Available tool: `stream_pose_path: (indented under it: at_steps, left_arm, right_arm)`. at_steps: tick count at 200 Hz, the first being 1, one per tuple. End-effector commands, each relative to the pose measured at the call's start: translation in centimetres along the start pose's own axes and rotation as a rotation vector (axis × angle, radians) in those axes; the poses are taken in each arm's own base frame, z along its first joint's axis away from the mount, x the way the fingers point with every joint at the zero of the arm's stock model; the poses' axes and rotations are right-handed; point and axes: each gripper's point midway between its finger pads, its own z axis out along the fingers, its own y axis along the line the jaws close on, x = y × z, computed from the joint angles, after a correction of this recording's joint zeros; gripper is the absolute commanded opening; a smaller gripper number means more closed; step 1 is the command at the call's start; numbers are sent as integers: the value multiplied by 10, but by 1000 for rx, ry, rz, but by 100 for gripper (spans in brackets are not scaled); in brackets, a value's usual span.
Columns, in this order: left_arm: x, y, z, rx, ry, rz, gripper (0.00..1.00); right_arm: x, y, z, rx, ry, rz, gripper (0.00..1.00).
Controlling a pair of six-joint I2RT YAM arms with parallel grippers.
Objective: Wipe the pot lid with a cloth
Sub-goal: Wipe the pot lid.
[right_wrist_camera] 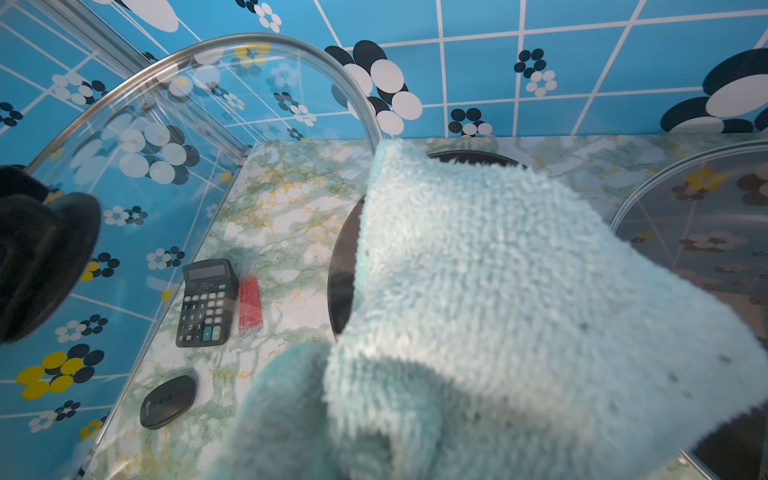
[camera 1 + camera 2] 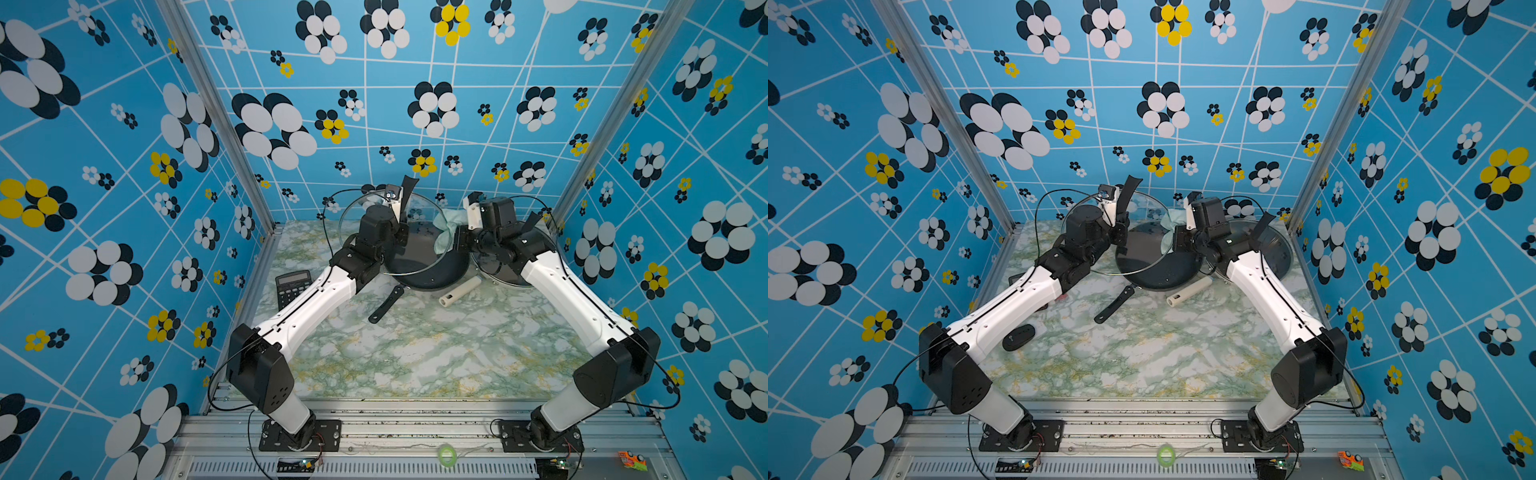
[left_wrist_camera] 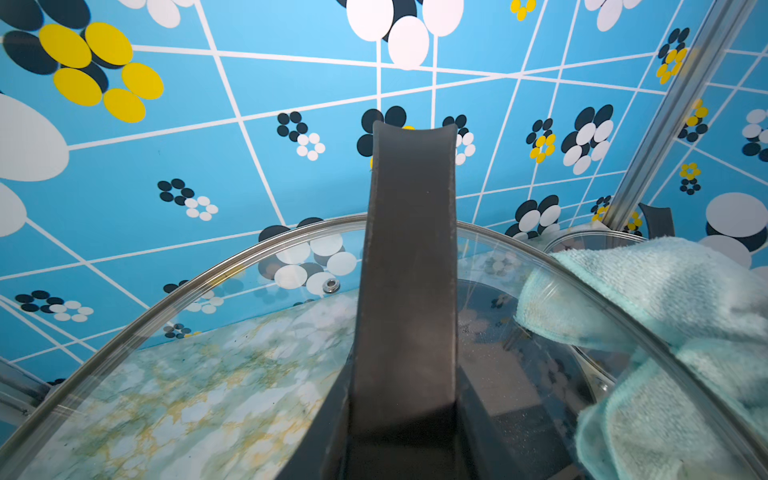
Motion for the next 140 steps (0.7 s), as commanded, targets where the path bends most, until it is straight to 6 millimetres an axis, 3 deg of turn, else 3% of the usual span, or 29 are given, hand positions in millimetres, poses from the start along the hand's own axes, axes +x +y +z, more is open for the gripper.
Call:
stream_pose_path:
  at_steps: [1,21,43,72,112,127,140]
  left_arm:
    - [-96,-23,-28,105,-301,-101,0]
    - [-92,-22,-32,100,-298,-107,0]
    - [-89,-22,-39,95,-291,-102,0]
    - [-85,-22,-43,80,-292,-102,0]
    - [-91,-24,-44,85,-307,-100,0]
    - [-93,-27,-44,94,-308,-95,0]
    - [-91,-29,-43,96,-302,-89,0]
  right_arm:
    - [-43,33,-27,-51,-143,-105,0]
    - [-80,33,-47,4,-244,-179,0]
    - [-106,42,-65,-8,-301,-212,0]
    - [-112,38,-66,27,-314,-208,0]
    - [-113,-11,-63,260,-322,-177,0]
    - [-117,-1,-67,173,-348,-161,0]
    - [-118,20,-68,55,-366,-160,0]
